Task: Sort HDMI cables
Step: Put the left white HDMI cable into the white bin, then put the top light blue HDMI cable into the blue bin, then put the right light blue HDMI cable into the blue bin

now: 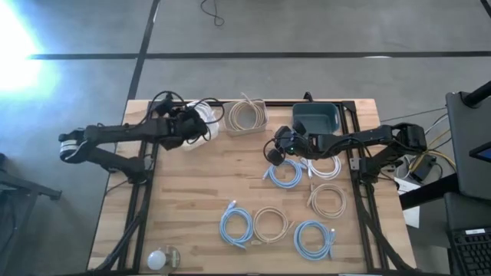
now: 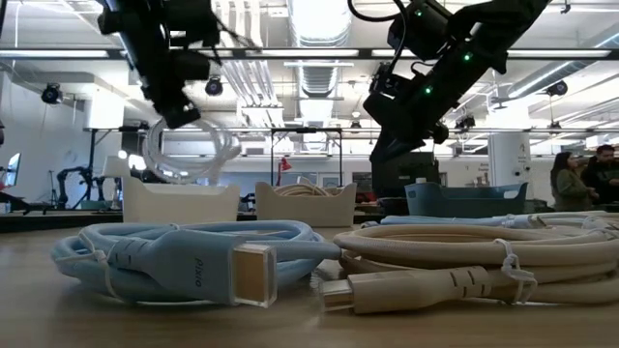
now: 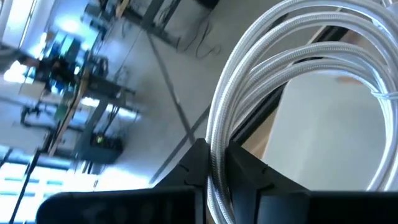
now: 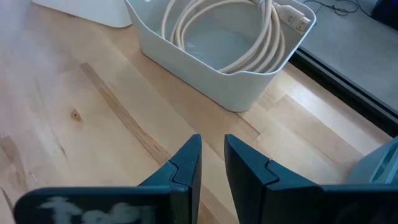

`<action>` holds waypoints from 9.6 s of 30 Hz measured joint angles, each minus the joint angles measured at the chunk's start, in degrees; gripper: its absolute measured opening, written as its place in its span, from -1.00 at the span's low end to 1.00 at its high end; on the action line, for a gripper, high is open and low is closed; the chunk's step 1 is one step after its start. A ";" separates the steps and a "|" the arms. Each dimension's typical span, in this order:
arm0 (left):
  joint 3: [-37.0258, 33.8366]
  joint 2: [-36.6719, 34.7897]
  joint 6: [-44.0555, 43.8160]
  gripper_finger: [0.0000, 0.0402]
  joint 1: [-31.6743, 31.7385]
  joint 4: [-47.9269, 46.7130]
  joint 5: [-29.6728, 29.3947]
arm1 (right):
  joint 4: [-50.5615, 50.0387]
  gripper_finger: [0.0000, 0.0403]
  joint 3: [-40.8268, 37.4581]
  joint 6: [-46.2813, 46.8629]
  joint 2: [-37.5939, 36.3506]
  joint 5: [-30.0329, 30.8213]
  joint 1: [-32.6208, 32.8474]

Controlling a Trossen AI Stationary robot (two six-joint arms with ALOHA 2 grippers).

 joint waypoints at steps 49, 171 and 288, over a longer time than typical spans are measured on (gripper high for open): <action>-10.73 0.11 -0.23 -0.17 9.80 14.62 4.97 | 1.88 -0.61 0.19 -1.99 -0.02 -4.61 0.26; -8.55 0.13 2.64 -0.23 9.29 28.52 41.18 | -3.04 -0.83 -10.35 -6.87 -6.89 36.37 -25.02; -8.57 0.13 -1.86 -0.24 6.10 31.56 52.50 | -4.53 -0.33 -18.73 21.64 -11.09 -37.02 39.87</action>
